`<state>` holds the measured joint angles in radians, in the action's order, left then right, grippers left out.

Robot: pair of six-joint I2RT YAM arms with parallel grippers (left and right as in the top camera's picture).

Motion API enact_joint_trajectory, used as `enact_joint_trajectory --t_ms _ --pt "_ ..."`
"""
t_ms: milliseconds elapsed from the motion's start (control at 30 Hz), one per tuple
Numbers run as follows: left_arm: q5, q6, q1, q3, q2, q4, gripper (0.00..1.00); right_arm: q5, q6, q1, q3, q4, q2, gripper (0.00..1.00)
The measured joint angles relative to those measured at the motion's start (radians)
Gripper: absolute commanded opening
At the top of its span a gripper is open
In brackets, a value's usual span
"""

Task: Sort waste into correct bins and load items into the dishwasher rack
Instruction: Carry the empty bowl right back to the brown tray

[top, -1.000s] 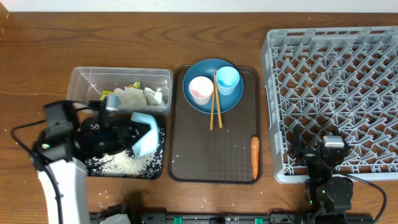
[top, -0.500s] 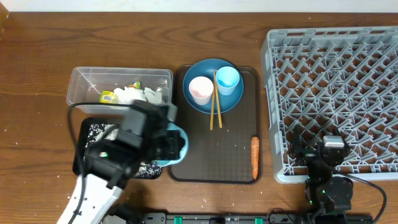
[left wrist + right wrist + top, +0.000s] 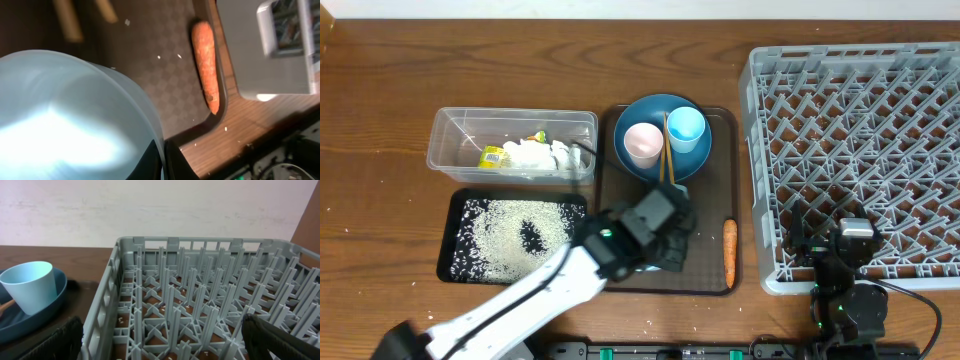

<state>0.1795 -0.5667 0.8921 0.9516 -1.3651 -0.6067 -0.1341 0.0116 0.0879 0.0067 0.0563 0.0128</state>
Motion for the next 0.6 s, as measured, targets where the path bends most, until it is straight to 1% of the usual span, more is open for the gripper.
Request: enact_joint_trajectory --t_ms 200,433,567,600 --pt "-0.033 -0.010 0.062 0.000 -0.131 0.092 0.06 0.000 0.000 0.000 0.000 0.000 0.000 0.99" --pt "-0.064 -0.010 0.087 0.000 -0.203 0.148 0.06 0.000 0.000 0.000 0.000 0.000 0.000 0.99" --pt "-0.087 -0.010 0.088 0.000 -0.212 0.160 0.15 0.000 0.000 0.000 0.000 0.000 0.000 0.99" --pt "-0.092 -0.010 0.088 0.000 -0.214 0.162 0.22 0.000 0.000 0.000 0.000 0.000 0.000 0.99"
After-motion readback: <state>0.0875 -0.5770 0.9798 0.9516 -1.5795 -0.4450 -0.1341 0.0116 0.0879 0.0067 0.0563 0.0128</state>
